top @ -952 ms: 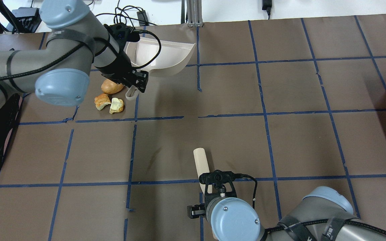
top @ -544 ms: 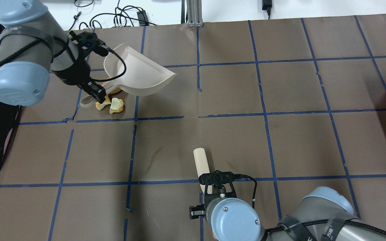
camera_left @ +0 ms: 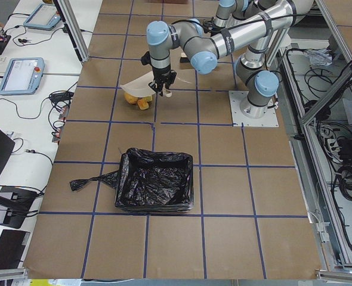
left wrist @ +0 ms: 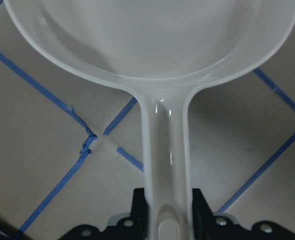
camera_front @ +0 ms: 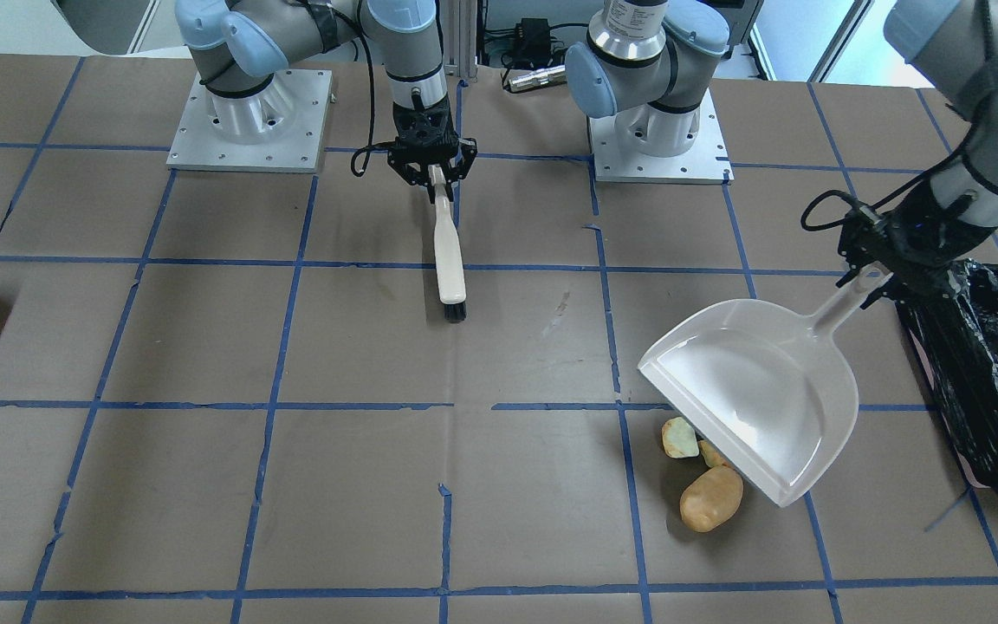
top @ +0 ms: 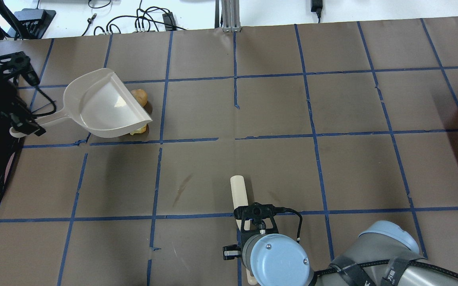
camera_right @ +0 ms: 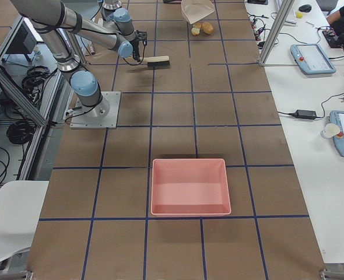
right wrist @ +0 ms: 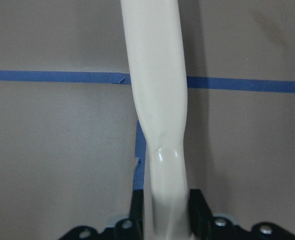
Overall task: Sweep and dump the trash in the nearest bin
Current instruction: 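Carry the dustpan with the left gripper and set it beside the potato and bread, then lift the brush with the right gripper and bring it behind the food pieces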
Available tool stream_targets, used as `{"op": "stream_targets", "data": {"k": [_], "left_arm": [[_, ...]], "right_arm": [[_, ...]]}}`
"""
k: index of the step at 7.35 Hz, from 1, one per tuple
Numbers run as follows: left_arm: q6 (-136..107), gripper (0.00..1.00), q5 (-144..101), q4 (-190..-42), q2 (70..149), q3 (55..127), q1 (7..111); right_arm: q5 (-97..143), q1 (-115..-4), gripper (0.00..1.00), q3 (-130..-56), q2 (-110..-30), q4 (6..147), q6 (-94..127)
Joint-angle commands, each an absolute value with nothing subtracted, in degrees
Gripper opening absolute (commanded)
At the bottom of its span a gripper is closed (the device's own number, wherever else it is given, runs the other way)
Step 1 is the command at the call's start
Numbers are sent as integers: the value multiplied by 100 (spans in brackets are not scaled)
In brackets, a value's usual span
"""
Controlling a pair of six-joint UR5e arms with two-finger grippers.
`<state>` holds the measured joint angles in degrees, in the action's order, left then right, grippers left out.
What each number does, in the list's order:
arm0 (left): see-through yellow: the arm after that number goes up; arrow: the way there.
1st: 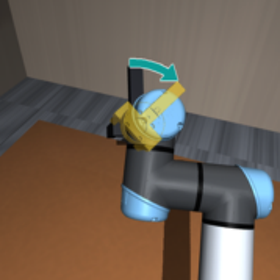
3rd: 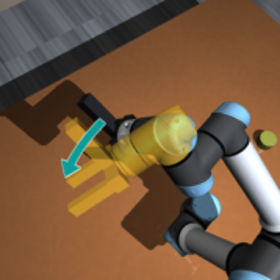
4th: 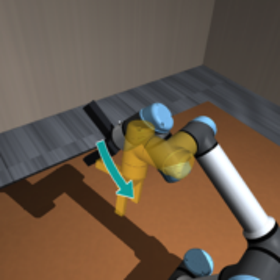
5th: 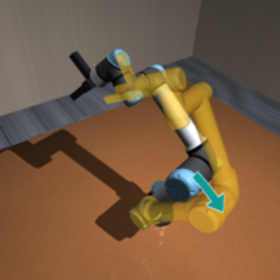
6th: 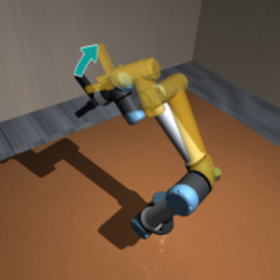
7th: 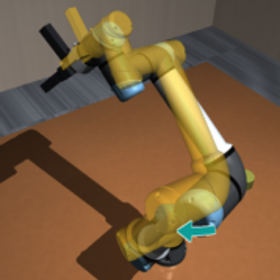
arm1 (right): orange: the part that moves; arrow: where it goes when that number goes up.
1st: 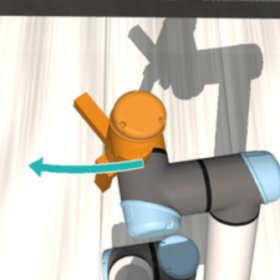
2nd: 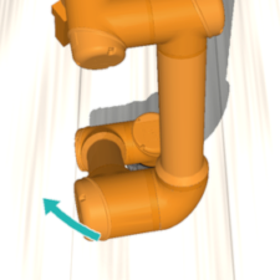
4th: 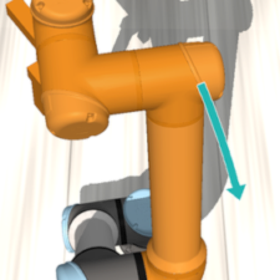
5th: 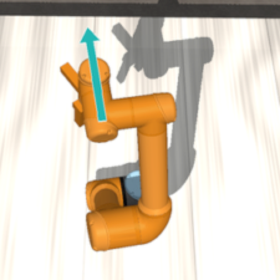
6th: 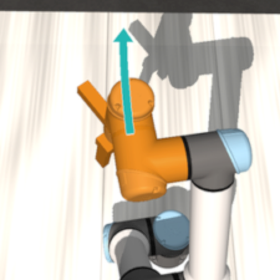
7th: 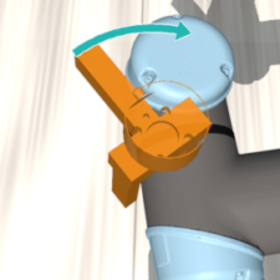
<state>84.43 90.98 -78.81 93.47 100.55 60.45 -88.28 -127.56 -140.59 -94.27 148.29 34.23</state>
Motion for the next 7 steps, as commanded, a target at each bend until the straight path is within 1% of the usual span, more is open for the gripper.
{"op": "stream_targets", "data": {"k": [1, 2, 4, 5, 7], "left_arm": [[9849, 2, 9236, -7404, 9692, 9976, 5380], [10131, 2, 9551, -6861, 10051, 9949, 5388], [10657, 2, 9571, -6462, 10597, 9696, 5396], [10626, 2, 9571, -6469, 10704, 9642, 5396], [10259, 2, 9510, -6442, 10949, 9712, 5405]], "right_arm": [[-8824, -12753, 8, -13774, -9422, 14775, 3384], [-8824, -12753, 8, -13581, -9431, 14757, 3340], [-8859, -12753, 8, -12792, -9326, 14373, 3314], [-8816, -12744, 8, -12362, -9160, 14153, 3148], [-8807, -12683, 7, -11430, -8171, 14054, 3182]]}}
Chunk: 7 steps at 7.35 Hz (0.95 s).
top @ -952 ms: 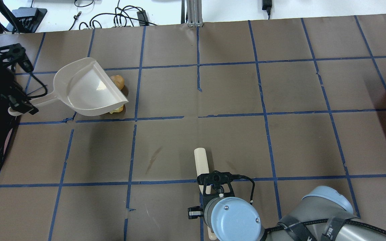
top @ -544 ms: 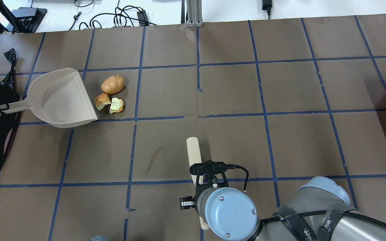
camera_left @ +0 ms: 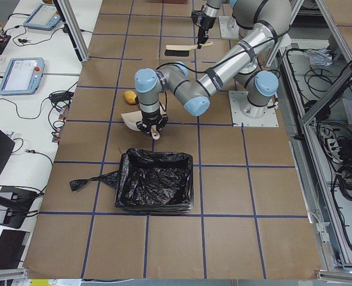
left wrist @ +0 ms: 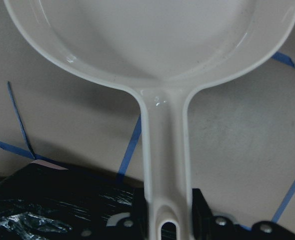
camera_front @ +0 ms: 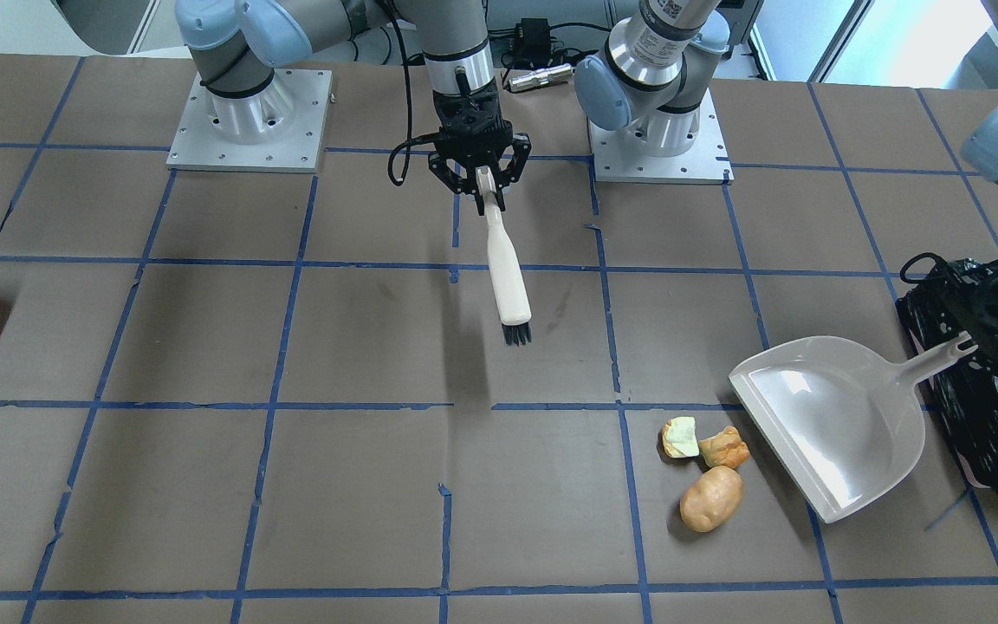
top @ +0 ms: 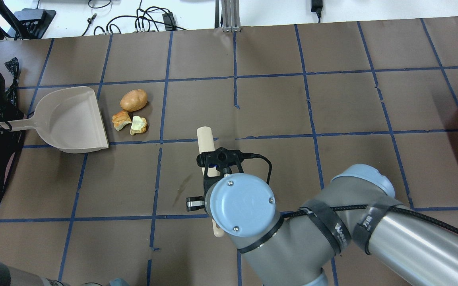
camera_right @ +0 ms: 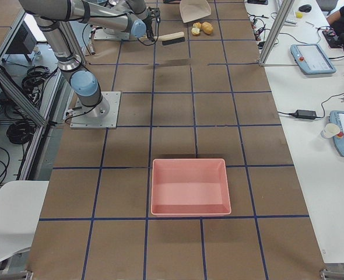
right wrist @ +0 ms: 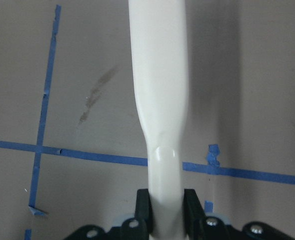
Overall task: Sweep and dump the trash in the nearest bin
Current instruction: 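Lift the brush with the right gripper and bring it behind the food pieces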
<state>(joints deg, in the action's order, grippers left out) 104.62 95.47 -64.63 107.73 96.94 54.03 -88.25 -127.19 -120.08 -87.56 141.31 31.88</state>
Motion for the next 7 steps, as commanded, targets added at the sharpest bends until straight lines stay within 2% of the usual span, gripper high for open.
{"op": "stream_targets", "data": {"k": [1, 3, 5, 7], "left_arm": [[10179, 2, 9545, -6434, 11073, 9712, 5414], [9871, 2, 9545, -6434, 11092, 9729, 5414], [9477, 3, 9545, -6503, 11092, 9747, 5632], [9518, 3, 9536, -6504, 11074, 9800, 5730]], "right_arm": [[-8824, -12648, 7, -10852, -7643, 14036, 3164], [-8833, -12490, 8, -9726, -6762, 13730, 3023], [-8877, -12472, 7, -8269, -6313, 11910, 2988], [-8877, -12305, 8, -7963, -6039, 11698, 2997]]}}
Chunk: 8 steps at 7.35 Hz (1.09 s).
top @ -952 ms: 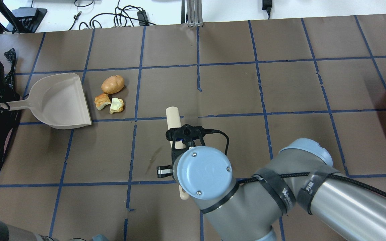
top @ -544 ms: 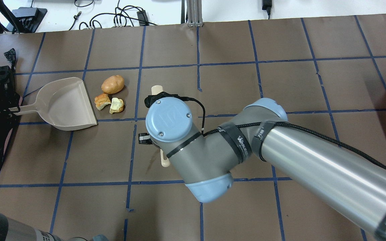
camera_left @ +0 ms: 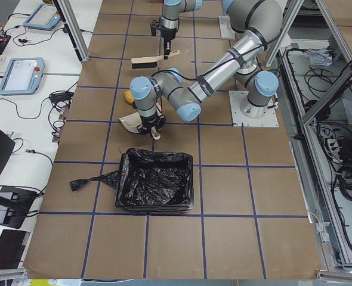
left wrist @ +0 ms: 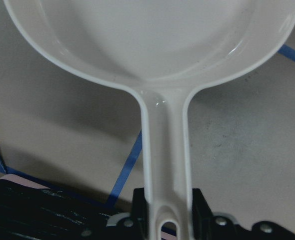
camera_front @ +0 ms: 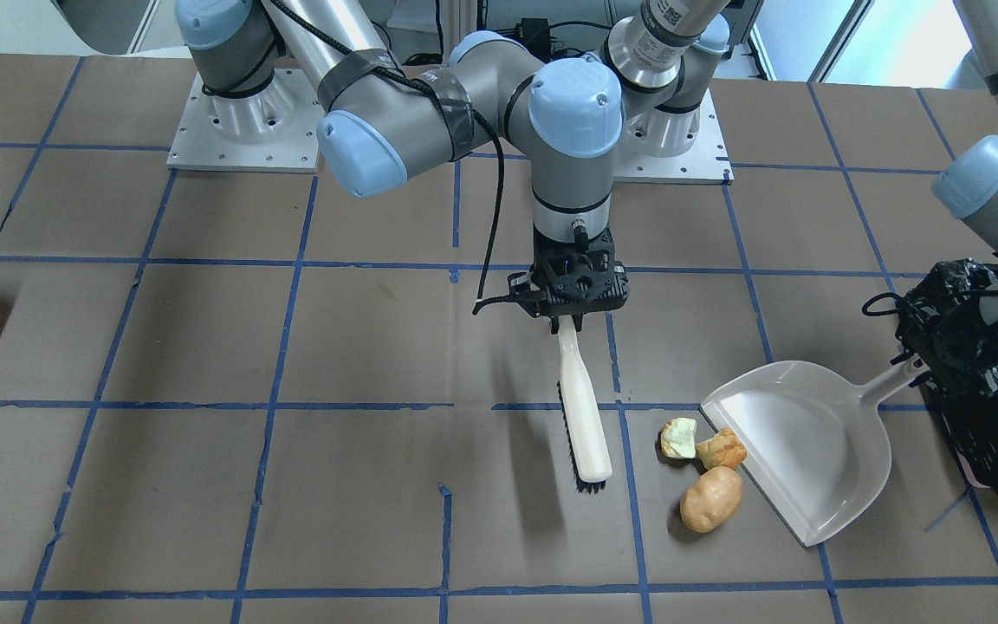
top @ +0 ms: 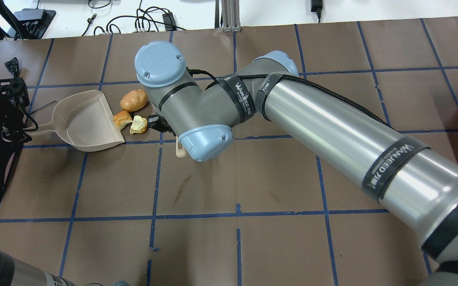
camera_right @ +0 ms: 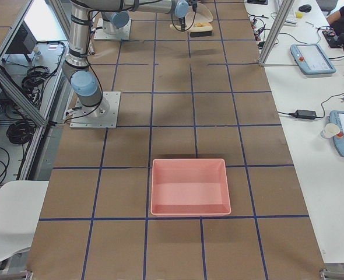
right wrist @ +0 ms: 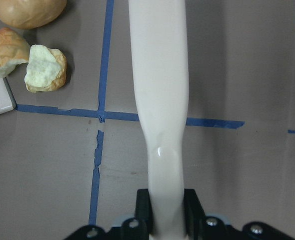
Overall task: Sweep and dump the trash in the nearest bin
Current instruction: 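Lift the brush with the right gripper and bring it behind the food pieces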
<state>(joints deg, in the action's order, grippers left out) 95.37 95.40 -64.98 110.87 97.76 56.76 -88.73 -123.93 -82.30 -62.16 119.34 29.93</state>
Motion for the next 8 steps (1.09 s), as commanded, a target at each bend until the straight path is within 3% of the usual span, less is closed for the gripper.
{"op": "stream_targets", "data": {"k": [1, 8], "left_arm": [[9527, 3, 9527, -6513, 11074, 9826, 5757], [10063, 3, 9826, -6469, 10916, 9993, 5748]], "right_arm": [[-8851, -12305, 8, -7928, -5908, 11698, 3041], [-9044, -12734, 8, -6979, -4993, 11698, 3199]]}}
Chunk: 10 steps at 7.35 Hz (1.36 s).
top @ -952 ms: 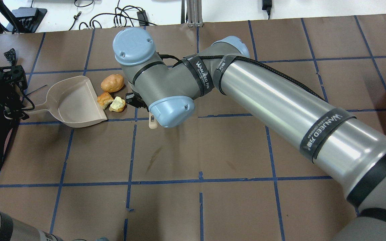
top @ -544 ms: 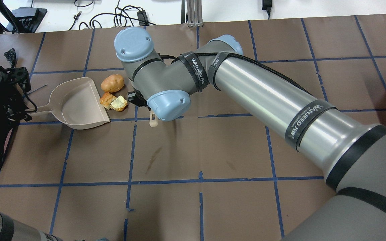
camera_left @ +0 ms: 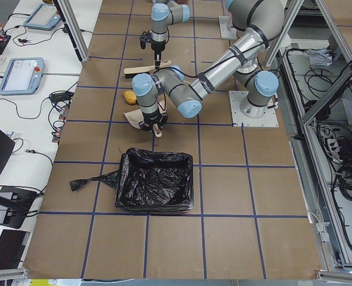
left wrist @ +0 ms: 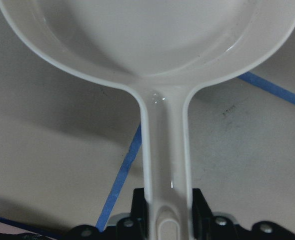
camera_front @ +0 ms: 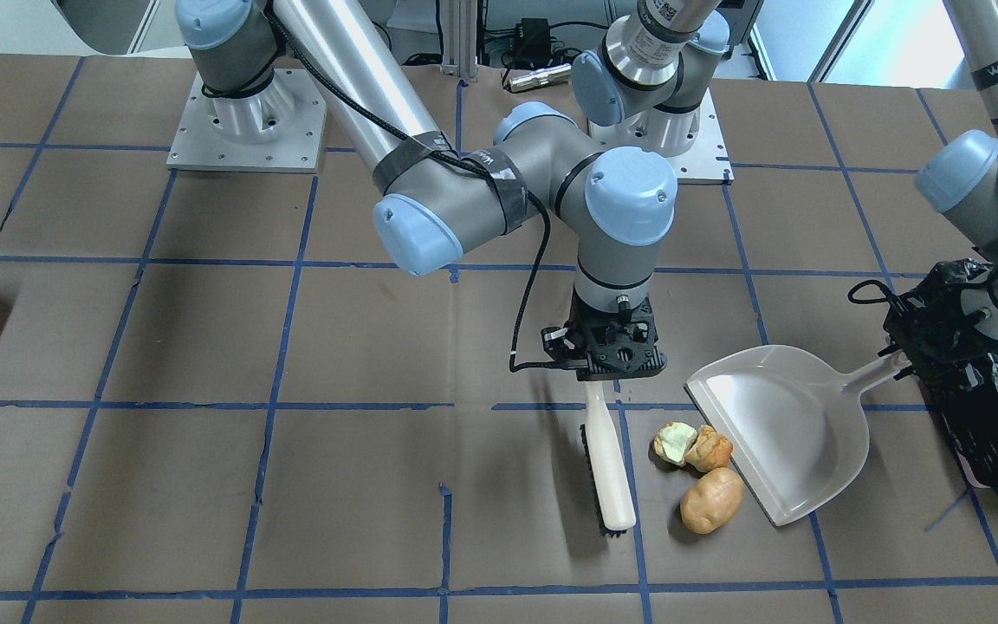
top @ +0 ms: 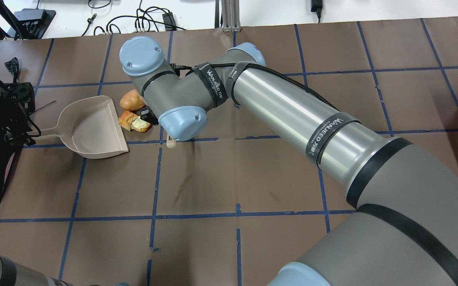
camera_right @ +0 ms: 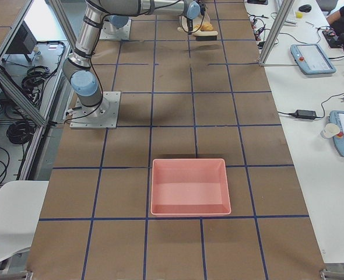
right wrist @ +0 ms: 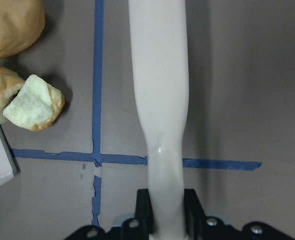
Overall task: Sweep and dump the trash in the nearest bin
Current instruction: 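Sweep the potato and bread pieces into the dustpan with the right gripper's brush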
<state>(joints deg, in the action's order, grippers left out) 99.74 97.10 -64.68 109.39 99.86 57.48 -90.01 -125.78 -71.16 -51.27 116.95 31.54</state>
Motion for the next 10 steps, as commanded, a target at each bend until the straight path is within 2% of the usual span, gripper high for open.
{"op": "stream_targets", "data": {"k": [1, 4, 10], "left_arm": [[10063, 3, 9826, -6469, 10925, 10002, 5748], [10002, 3, 9818, -6460, 10960, 10063, 5766], [9958, 3, 9817, -6442, 11048, 10099, 5792]], "right_arm": [[-9053, -12814, 8, -6805, -4879, 11698, 3208], [-9166, -12867, 8, -6364, -4545, 11707, 2806], [-9123, -12560, 9, -6250, -4378, 11908, 2303]]}}
